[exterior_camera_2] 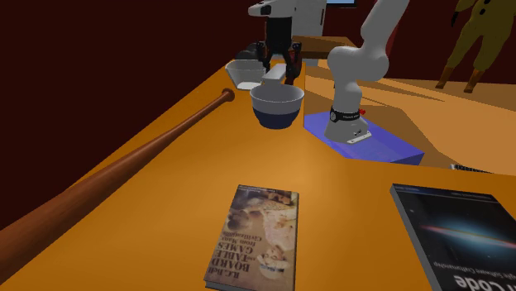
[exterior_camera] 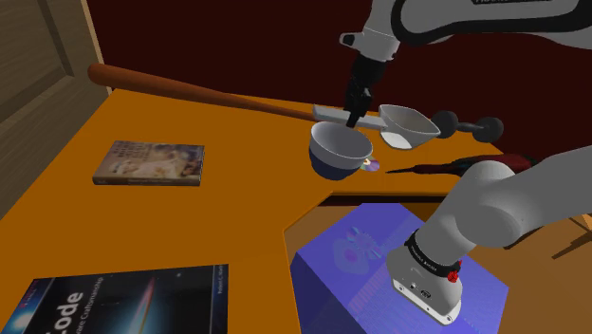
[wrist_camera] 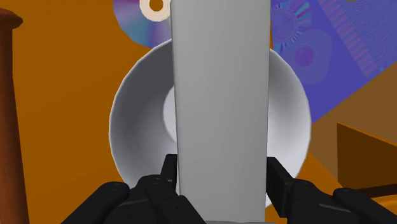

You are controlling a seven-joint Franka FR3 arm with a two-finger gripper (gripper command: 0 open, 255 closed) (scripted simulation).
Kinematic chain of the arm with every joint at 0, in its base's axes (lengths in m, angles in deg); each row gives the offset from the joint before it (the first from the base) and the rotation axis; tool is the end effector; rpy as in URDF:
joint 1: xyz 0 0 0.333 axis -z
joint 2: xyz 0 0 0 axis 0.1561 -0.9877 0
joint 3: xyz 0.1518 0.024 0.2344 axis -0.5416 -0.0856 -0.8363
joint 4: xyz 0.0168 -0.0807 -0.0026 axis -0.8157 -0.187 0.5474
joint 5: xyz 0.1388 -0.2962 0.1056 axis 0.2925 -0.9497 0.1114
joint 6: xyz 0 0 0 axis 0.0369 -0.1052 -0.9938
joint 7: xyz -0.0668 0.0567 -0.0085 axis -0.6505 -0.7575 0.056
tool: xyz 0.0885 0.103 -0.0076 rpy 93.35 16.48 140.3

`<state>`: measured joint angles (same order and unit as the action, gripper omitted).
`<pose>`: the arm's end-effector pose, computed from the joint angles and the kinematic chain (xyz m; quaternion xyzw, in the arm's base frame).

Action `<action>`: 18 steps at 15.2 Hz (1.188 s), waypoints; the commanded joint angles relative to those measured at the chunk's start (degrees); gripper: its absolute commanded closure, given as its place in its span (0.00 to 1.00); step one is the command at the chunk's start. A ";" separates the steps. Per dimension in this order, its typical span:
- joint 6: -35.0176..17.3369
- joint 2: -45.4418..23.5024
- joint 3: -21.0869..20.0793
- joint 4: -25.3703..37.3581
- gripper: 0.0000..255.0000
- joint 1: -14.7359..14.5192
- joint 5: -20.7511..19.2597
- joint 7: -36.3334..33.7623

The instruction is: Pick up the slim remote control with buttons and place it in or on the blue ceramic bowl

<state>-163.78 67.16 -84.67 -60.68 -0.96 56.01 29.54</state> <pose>0.3383 0.0460 0.4558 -0.9104 -0.4135 0.0049 0.0090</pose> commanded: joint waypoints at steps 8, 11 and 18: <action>-7.50 -1.31 0.08 -6.16 1.00 0.00 -0.02 0.05; -8.72 -1.65 0.10 -7.04 1.00 0.00 -0.02 0.07; -8.73 -1.67 0.08 -7.02 0.00 -0.01 -0.01 0.05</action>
<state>-172.48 65.52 -84.59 -67.68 -0.96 55.98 29.59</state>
